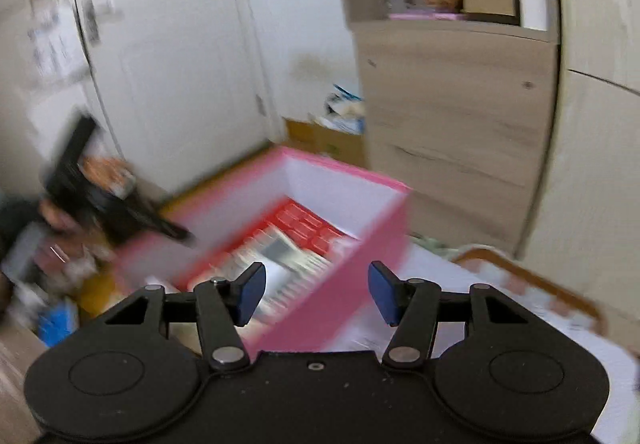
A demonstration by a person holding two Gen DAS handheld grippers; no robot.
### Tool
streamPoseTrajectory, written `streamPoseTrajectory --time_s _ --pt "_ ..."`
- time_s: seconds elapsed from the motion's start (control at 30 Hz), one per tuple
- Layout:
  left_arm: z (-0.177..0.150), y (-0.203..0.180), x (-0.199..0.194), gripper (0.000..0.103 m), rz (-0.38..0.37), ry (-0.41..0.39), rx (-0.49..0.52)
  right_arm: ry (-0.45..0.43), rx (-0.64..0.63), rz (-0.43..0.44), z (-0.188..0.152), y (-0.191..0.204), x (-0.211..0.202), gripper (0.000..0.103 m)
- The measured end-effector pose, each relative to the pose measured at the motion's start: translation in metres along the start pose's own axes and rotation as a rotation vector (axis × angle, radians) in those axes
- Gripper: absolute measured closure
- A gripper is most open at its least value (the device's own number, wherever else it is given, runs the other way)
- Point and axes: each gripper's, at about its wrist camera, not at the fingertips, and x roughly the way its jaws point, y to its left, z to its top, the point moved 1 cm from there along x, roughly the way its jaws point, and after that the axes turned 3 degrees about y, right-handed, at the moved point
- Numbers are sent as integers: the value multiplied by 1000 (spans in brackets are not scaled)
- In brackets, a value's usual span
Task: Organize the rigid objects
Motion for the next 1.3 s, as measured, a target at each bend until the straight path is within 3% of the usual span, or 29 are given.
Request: streamPoseTrajectory --time_s 0.13,0.37,0.7,0.77,0.83,0.9,1.1,1.3 --pt "0 0 1 97 -5 0 -3 83 -9 -10 -25 -17 35 44" --pt "0 -1 1 97 -7 -2 6 85 23 -23 -47 -30 81 44" --pt "-3 -5 0 96 8 -15 43 88 -74 -73 -59 -17 109 47" --pt "-4 -4 0 96 5 -17 46 86 -93 -49 -60 -15 106 72" --pt "-4 -3 0 96 2 -16 46 80 -112 -49 -61 -13 100 76" --pt "-3 -3 0 96 1 -15 44 66 -96 -48 -58 -14 95 98" --pt "-3 -2 -1 96 3 -16 45 -1 11 -60 -40 -24 76 99" --pt "-3 -2 -1 96 5 -16 46 -91 17 -59 -21 -18 46 99"
